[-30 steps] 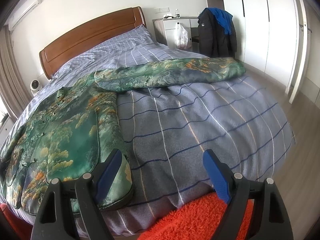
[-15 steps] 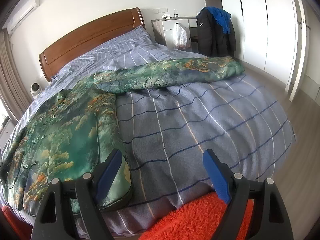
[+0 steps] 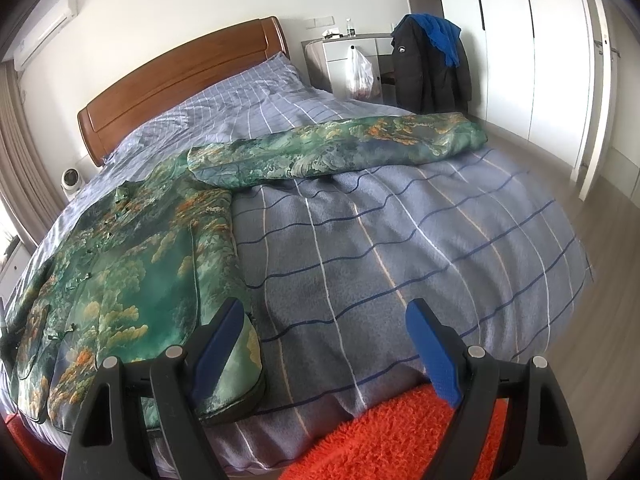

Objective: Fold large clothes

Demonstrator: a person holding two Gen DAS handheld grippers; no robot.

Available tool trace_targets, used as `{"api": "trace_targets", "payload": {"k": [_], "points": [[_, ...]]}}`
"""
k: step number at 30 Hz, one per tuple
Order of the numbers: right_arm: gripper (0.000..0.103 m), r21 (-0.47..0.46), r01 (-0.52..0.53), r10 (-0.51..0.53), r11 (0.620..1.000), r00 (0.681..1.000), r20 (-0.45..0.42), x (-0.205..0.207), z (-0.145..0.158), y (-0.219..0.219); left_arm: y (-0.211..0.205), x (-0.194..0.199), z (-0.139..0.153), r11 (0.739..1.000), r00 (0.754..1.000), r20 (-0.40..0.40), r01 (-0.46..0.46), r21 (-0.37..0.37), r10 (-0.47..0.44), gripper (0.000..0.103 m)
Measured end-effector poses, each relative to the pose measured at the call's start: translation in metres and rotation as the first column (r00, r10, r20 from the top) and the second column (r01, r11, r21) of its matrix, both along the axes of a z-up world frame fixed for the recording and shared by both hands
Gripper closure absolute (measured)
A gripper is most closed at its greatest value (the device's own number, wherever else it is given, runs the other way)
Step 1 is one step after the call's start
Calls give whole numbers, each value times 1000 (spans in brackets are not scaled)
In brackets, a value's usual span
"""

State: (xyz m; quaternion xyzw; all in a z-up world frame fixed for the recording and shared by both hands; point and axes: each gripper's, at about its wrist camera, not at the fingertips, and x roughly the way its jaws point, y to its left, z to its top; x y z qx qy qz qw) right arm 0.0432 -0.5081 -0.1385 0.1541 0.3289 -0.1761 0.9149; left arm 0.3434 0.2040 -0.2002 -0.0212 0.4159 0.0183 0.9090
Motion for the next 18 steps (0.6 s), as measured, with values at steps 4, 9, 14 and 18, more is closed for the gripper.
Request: {"api": "trace_targets", "payload": {"k": [4, 9, 14, 18], "points": [[20, 6, 1, -1, 1000, 1000, 0, -1, 0, -1, 0, 0, 0, 1000, 1000, 0, 0, 0, 0, 0], [20, -8, -7, 7, 1000, 1000, -11, 1, -1, 1, 0, 0, 0, 1000, 1000, 0, 0, 0, 0, 0], [20, 1, -1, 1, 1000, 1000, -6, 0, 0, 1, 0, 0, 0, 1000, 1000, 0, 0, 0, 0, 0], [20, 7, 1, -1, 1000, 1000, -9, 1, -1, -1, -1, 0, 0, 1000, 1000, 0, 0, 0, 0, 0]]}}
